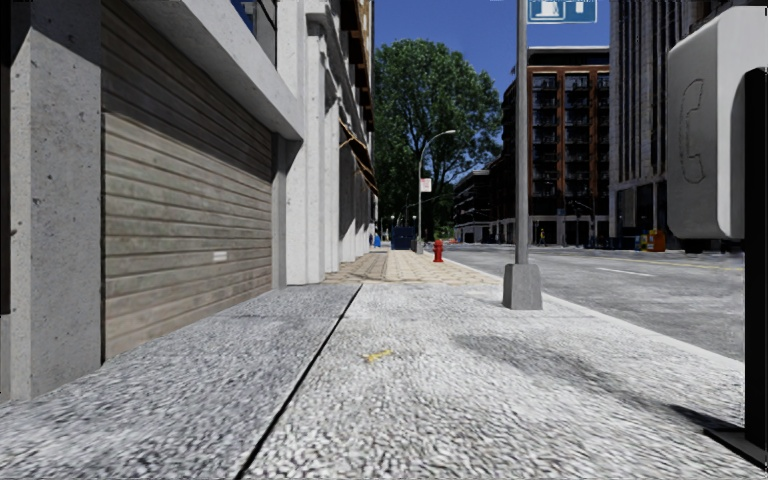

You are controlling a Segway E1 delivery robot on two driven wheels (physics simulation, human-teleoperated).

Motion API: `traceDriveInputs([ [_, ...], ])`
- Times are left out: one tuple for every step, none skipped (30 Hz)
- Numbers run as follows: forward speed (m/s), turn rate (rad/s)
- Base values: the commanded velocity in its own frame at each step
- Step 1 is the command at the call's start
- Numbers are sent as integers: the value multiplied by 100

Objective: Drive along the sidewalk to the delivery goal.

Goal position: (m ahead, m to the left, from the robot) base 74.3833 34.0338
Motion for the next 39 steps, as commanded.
traceDriveInputs([
  [200,0],
  [200,0],
  [200,0],
  [200,0],
  [200,0],
  [200,0],
  [200,0],
  [200,0],
  [200,0],
  [200,0],
  [200,0],
  [200,0],
  [200,0],
  [200,0],
  [200,0],
  [200,0],
  [200,0],
  [200,0],
  [200,0],
  [200,0],
  [200,0],
  [200,0],
  [200,0],
  [200,0],
  [200,0],
  [200,0],
  [200,0],
  [200,0],
  [200,0],
  [200,0],
  [200,0],
  [200,0],
  [200,0],
  [200,0],
  [200,0],
  [200,0],
  [200,0],
  [200,0],
  [200,0],
])
